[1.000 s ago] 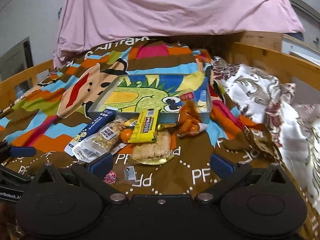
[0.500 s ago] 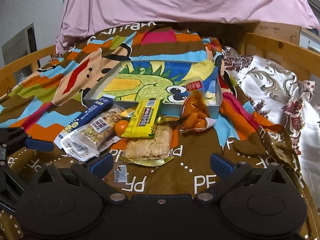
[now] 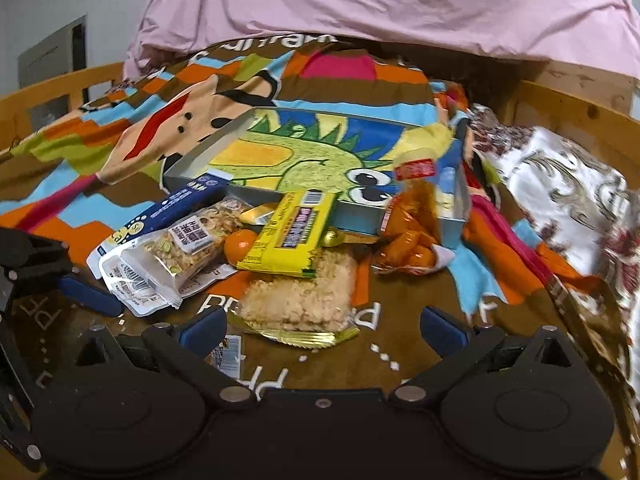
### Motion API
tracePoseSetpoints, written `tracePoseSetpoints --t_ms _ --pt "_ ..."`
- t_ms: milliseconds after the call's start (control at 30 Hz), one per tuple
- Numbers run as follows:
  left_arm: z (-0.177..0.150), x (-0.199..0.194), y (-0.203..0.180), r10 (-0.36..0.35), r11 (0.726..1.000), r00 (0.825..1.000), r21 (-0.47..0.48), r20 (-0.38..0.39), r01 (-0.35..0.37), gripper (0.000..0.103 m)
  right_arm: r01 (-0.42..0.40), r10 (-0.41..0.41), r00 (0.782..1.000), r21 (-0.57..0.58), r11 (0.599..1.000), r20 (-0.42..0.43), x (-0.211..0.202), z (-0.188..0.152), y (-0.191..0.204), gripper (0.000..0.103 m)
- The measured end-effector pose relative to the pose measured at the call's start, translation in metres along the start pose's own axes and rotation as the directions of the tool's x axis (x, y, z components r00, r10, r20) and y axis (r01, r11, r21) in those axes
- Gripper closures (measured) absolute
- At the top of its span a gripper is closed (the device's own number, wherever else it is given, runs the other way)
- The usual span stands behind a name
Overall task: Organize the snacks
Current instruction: 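Grasp the brown dried-meat stick with the left tool while the right tool grasps the rice-crispy bar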
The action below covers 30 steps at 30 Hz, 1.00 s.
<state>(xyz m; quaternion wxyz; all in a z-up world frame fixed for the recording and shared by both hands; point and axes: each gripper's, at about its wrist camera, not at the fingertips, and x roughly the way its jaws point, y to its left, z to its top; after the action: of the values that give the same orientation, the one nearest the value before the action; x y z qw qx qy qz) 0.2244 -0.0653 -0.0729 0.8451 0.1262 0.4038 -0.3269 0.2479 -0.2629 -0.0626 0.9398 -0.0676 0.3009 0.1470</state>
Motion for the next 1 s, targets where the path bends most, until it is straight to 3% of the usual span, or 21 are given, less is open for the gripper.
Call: tracePoseSetpoints --t_ms 267,400,467,600,733,1000 --pt "0.001 0.005 0.004 0.021 1.000 0.999 -0.008 -0.026 -0.021 0.013 -0.035 0.034 0.996 -0.022 0.999 -0.079 0.037 0.004 0.009 0.001" --pt "0.001 0.004 0.004 0.037 0.999 0.999 -0.036 -0.028 -0.038 0.021 -0.029 0.025 0.997 -0.048 0.998 -0.075 0.049 0.007 0.017 0.001" --pt "0.003 0.004 0.003 0.049 0.997 0.998 -0.053 -0.031 -0.050 0.022 -0.013 0.007 0.996 -0.062 0.998 -0.090 0.052 0.006 0.018 0.006" --pt "0.004 0.003 -0.002 0.075 0.993 0.996 -0.088 -0.042 -0.079 0.031 -0.002 -0.003 0.997 -0.060 0.998 -0.081 0.048 0.005 0.016 0.020" --pt "0.005 -0.002 -0.007 0.093 0.989 0.994 -0.107 -0.053 -0.098 0.045 0.000 -0.005 0.997 -0.066 0.998 -0.077 0.041 0.003 0.015 0.022" --pt "0.000 -0.009 -0.016 0.030 0.981 0.996 -0.186 -0.081 -0.045 0.049 -0.045 0.035 0.985 -0.059 0.997 -0.167 0.005 -0.007 0.015 0.022"
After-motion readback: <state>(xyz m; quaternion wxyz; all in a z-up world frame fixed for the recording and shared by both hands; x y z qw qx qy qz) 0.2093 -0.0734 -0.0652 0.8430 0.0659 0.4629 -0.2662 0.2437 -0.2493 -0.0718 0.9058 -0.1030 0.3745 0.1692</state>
